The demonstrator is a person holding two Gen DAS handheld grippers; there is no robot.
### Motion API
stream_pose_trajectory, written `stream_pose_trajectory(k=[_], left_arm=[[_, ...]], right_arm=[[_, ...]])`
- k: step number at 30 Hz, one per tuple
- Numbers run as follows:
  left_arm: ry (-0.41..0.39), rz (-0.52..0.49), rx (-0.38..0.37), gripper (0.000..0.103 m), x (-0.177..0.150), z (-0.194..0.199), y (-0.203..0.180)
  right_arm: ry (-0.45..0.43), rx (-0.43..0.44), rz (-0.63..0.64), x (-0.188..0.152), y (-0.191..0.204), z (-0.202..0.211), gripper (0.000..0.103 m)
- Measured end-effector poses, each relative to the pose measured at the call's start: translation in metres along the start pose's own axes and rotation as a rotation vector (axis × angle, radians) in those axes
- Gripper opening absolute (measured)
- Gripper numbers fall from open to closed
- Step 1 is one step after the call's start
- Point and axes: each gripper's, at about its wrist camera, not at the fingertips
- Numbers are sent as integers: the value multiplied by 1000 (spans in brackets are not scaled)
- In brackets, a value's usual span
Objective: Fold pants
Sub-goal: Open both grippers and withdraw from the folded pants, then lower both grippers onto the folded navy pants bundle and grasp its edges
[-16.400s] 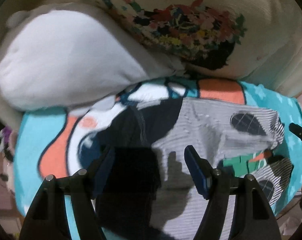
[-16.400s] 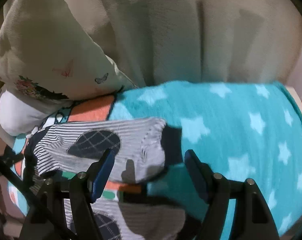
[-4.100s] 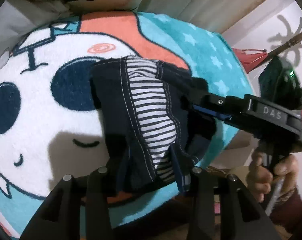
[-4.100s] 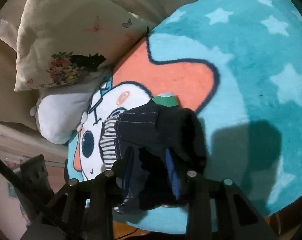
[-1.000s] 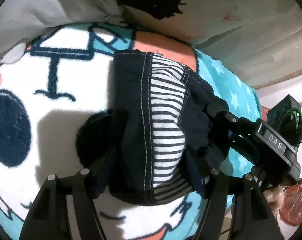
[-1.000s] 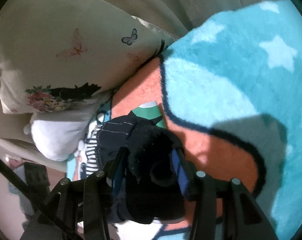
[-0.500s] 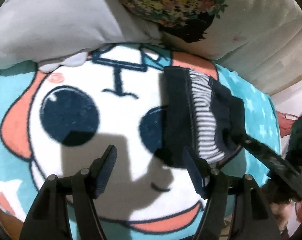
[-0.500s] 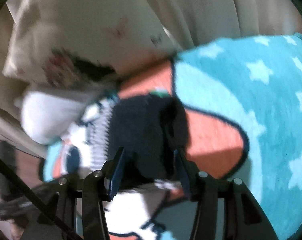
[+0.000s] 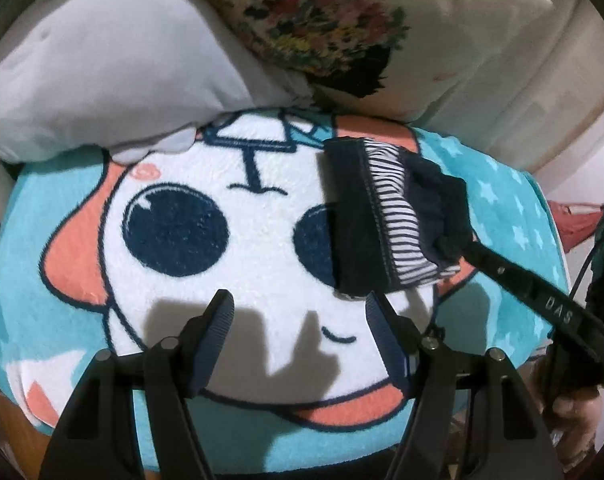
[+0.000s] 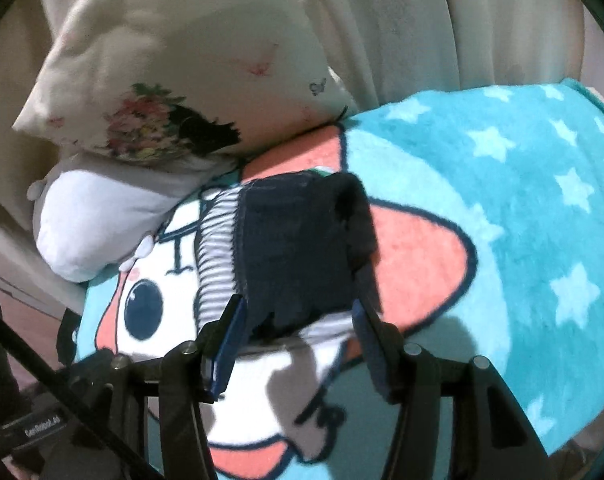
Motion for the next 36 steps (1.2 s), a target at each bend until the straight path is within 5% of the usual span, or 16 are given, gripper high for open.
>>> stream_pose_trajectory(k=[12,36], left_arm=[[-51,-142,97,67,-17,7,-21],[60,-33,124,67,2,-46,-49]], right_arm=[[21,-59,-64,-26,-18,8,60],[95,-24,-26,19,-63,-26,64]])
Point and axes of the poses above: each gripper's, at about its wrist camera, not at the fingertips, and z roughly against the way its jaws point, y to its left, x to its top, and after that the axes turned 7 degrees about z, right-handed
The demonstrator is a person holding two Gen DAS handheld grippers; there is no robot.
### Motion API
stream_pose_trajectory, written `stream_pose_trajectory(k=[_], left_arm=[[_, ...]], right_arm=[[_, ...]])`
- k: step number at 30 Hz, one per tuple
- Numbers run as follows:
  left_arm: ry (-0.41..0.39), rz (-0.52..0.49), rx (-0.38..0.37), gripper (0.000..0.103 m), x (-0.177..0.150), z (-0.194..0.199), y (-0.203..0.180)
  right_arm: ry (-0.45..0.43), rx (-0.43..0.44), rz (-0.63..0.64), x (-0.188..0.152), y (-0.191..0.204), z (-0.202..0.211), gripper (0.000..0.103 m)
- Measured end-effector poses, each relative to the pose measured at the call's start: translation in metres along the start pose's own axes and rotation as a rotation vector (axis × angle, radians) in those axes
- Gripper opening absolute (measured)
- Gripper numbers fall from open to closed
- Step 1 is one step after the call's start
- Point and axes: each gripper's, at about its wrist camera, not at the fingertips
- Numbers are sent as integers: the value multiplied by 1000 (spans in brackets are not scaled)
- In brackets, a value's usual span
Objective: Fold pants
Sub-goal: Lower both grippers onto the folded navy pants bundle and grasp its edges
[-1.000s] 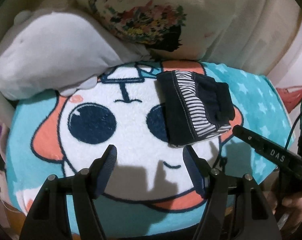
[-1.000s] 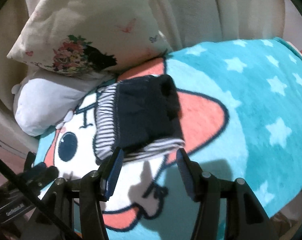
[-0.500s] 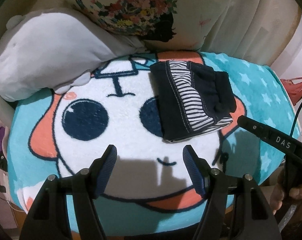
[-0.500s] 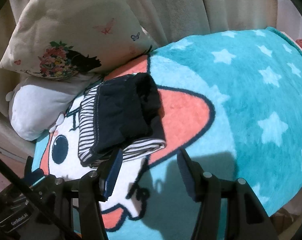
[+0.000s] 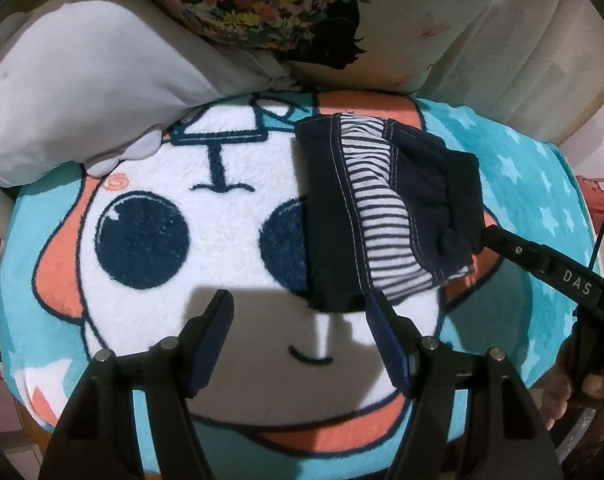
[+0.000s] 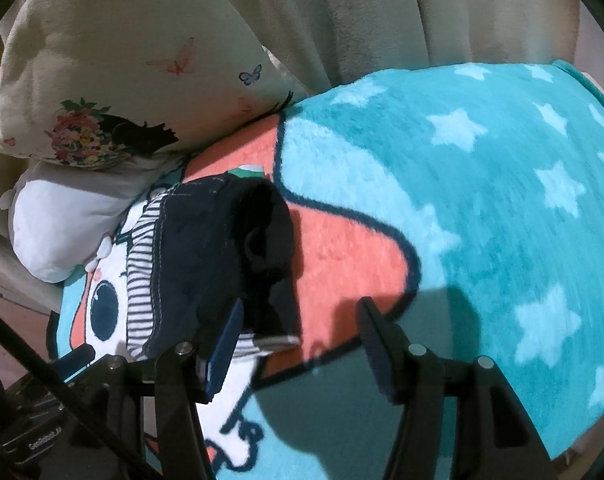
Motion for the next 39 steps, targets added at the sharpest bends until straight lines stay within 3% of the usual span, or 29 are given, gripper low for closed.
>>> stream_pose_trajectory(k=[3,9,15,20,26,31,34,39], left_arm=[[10,18,-6,67,6,-5,0],[-8,134,-87,68,32,-10,20],[18,174,-148,69,59,-36,29],[54,179,-238,69,71,-60,25],[105,306,-385,69,71,-76,37],[47,429,-505,71,63,-61,58],[32,405,-515,75,62,-57,52],[79,300,-476,75,60,-73,19]], right_arm=[[5,20,2,8,-3,-6,64],[-9,66,24,27,-4,-13,69],[9,150,8,45,-2,-33,69],[49,188,18,55,6,-59,69],[64,223,15,59,10,-75,71],[79,220,29,59,11,-75,71],[78,209,38,59,13,-75,71],[77,194,58,58,16,-76,69]])
Point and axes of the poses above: each gripper's, at about its wrist camera, not at the fingertips, and z roughly against the way its jaws point, y to its left, x to its top, and after that the axes turned 7 degrees about z, right-handed
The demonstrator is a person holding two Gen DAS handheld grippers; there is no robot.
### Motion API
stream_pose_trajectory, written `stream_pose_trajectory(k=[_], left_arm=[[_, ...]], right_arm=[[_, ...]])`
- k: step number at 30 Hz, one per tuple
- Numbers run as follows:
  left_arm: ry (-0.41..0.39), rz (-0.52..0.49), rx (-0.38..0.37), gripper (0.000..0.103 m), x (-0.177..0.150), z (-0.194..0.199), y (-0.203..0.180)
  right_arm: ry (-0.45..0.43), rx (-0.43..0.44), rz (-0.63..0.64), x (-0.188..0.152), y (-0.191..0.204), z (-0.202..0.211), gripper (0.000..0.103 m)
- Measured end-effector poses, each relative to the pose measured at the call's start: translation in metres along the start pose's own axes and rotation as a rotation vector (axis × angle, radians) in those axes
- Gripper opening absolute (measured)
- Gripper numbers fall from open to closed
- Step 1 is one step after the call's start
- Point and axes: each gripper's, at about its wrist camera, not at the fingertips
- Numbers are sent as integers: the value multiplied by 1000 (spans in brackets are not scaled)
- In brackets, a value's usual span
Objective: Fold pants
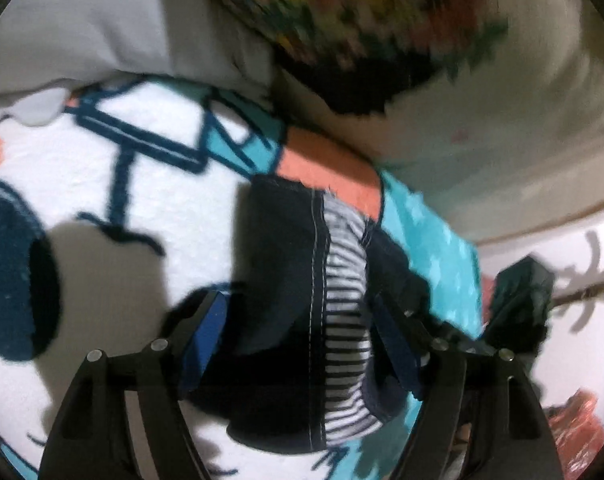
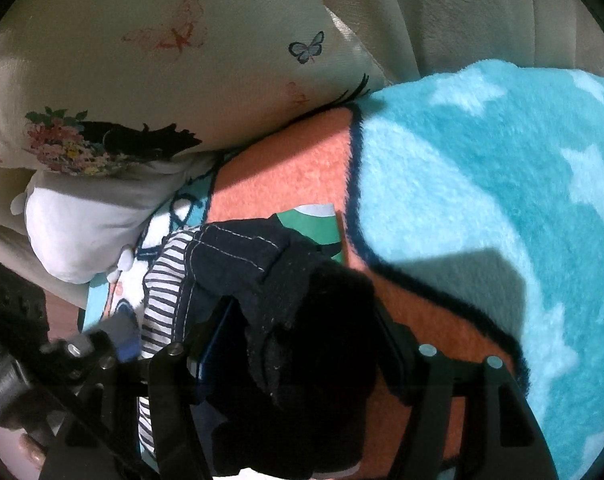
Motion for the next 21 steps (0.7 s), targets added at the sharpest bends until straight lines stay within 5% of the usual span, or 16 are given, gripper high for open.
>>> stream_pose_trajectory(k=[2,5,21], left_arm=[[32,7,13,46,-1,-7,4],[26,22,-15,36,-6,-4,5],[-59,21,-20,34,-12,66,16]], right_arm=[[6,2,-8,1,0,0,58],[21,28,-20,-1,1,2,46],[-44,118,15,-20,68,37,39]])
Point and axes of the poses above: each gripper's, at about its wrist camera, not at the fingertips, and z roughly against the way its jaws point, y to its left, x to its top, and after that the axes turned 7 degrees about z, right-handed
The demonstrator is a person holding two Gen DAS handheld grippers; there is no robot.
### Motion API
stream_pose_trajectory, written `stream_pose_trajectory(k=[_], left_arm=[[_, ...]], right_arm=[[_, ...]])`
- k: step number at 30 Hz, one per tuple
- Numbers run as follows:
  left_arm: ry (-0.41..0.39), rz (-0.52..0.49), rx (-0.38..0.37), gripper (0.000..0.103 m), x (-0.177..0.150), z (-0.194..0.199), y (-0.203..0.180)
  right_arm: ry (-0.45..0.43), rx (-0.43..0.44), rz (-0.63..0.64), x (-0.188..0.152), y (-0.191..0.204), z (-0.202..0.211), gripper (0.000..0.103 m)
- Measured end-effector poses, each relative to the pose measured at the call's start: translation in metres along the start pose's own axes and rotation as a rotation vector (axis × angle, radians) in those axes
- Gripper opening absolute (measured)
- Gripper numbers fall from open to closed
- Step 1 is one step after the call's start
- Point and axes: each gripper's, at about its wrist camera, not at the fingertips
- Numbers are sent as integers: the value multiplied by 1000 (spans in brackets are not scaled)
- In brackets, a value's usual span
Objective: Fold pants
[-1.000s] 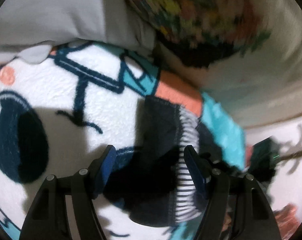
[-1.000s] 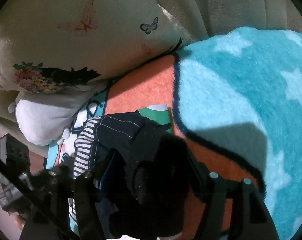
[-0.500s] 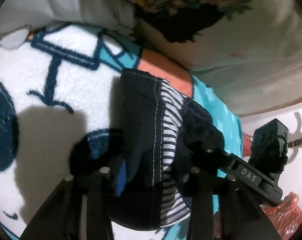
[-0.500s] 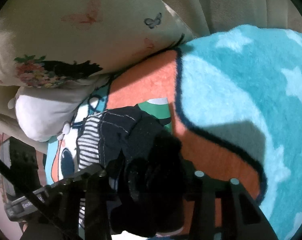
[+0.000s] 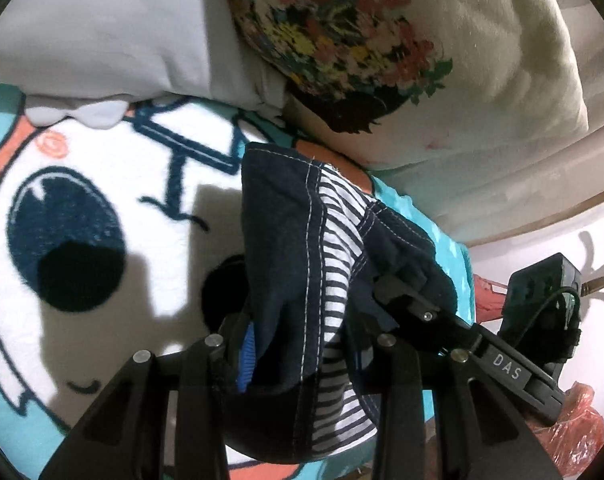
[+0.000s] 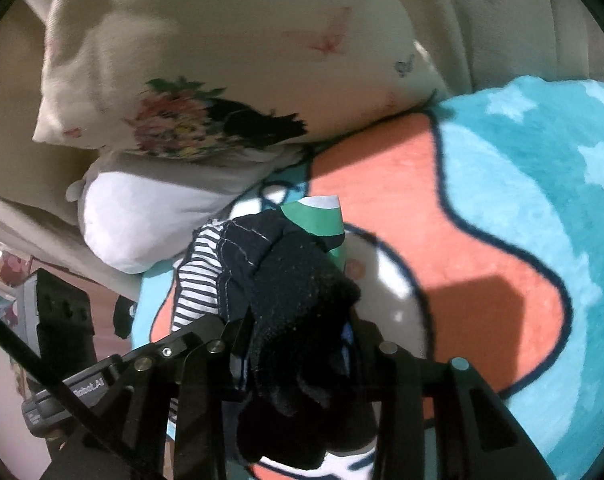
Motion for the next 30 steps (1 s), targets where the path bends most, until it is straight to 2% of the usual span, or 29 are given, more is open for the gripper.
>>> stream_pose_trajectory(k=[6,12,19,24,26,27,30], left_arm=[[-14,-23,13,35,2,15,8],[3,-16,25,35,1,9,15],[-6,-23,20,35,0,8,11],[-2,10,55,35,-1,3,27],[2,26,77,35,-3,-1,35],[4,39,88,35,-3,-3,41],[3,76,90,38,-4,-5,54]], right_arm=[[-6,2,9,-4,14,-3,39],[-8,-44,45,-2,21,-7,39],[-20,-52,66,0,24,-1,38],[28,-44,60,-1,21,-15,39],[58,-55,67,-4,20,-25,42],[70,-72,67,-6,19,-30,48],[66,-128,80,-9,18,-34,57]])
Point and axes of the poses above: each gripper's, at about its wrist camera, not at the fingertips, and z roughly against the way its jaws point, y to its left, x to its top, and after that the axes turned 7 degrees about z, right-handed
